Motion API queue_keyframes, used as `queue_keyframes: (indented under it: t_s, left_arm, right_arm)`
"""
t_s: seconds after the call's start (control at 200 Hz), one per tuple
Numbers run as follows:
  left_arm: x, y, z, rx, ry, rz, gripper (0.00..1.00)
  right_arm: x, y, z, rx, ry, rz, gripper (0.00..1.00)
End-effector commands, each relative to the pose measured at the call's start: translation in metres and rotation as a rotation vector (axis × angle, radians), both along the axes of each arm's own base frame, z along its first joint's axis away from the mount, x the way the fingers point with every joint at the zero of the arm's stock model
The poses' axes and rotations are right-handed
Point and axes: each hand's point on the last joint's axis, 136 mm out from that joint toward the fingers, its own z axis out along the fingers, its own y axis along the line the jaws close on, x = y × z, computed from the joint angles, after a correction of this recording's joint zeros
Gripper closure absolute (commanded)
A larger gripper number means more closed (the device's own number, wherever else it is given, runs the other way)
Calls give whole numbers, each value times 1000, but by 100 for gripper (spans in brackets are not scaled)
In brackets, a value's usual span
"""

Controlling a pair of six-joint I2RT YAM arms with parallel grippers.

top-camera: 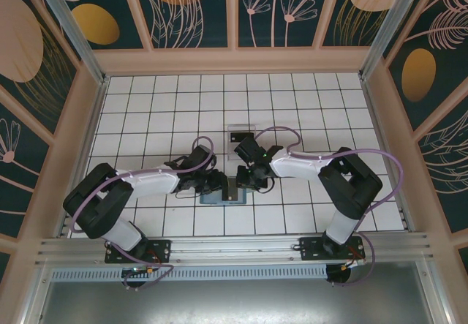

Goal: Take the credit cards out of the card holder

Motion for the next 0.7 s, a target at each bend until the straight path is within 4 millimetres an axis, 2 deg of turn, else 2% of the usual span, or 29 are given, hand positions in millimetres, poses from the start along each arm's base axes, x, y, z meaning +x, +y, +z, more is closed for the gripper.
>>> queue_keyframes:
  t_s: [0.0,0.34,0.475,0.696]
  left_arm:
    - [-7,7,-16,30,37,-11,71]
    - [-14,0,-16,-71,19,-24,74]
    - [-17,-5,-15,-119,20,-31,77]
    - [-20,1,-15,-118,11,-21,84]
  right_arm:
    - [-10,-12,-19,-84,38,13,74]
    - [-12,-13,-22,-91,49,16,74]
    - [-11,-12,-22,-92,51,17,74]
    - [-11,-12,-22,-95,55,19,75]
